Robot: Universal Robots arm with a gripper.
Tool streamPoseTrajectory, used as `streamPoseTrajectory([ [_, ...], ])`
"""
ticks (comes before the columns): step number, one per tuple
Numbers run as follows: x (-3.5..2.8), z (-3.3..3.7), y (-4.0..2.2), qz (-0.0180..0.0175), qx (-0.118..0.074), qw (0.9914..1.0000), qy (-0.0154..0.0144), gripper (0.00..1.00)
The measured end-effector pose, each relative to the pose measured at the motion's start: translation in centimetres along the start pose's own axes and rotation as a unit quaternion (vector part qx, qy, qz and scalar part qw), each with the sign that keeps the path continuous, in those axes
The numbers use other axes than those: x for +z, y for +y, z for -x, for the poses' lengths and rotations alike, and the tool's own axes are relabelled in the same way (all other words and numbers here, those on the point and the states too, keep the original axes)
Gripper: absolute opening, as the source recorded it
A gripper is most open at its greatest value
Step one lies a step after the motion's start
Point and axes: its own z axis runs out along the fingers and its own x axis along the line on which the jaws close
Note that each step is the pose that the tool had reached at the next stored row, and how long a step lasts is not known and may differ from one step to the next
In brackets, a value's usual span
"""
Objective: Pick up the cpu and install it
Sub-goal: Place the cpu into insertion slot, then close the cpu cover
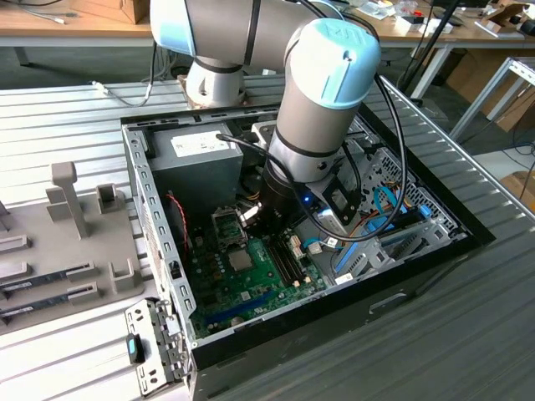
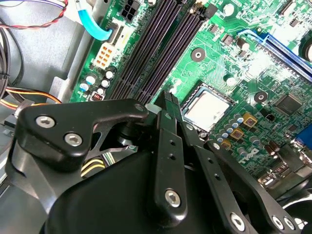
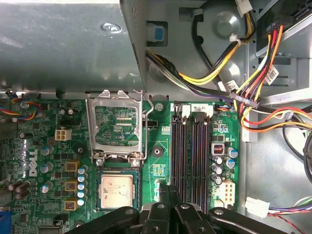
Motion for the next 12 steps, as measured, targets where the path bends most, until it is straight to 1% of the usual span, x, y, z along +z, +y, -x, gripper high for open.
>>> streamPoseTrajectory([
  [4,-0.08,-0.01,-0.01,-0.0003,0.0,1.0,0.0001,0.11],
  [5,-0.24,0.0,0.0,0.0011,0.0,1.0,0.0,0.11],
  [6,-0.55,0.0,0.0,0.0023,0.0,1.0,0.0,0.11],
  [7,-0.64,0.01,0.03,0.0029,0.0,1.0,0.0,0.11],
  [8,-0.7,0.01,0.05,0.0046,0.0,0.99999,-0.0001,0.11],
  [9,-0.72,0.01,0.06,0.0087,0.0,0.99996,-0.0001,0.11],
  [10,-0.72,0.01,0.07,0.0157,0.0,0.99988,-0.0003,0.11],
  [11,-0.73,0.01,0.07,0.0299,0.0,0.99955,-0.0005,0.11],
  [12,-0.74,0.0,0.07,0.0524,0.0,0.99862,-0.0008,0.11],
])
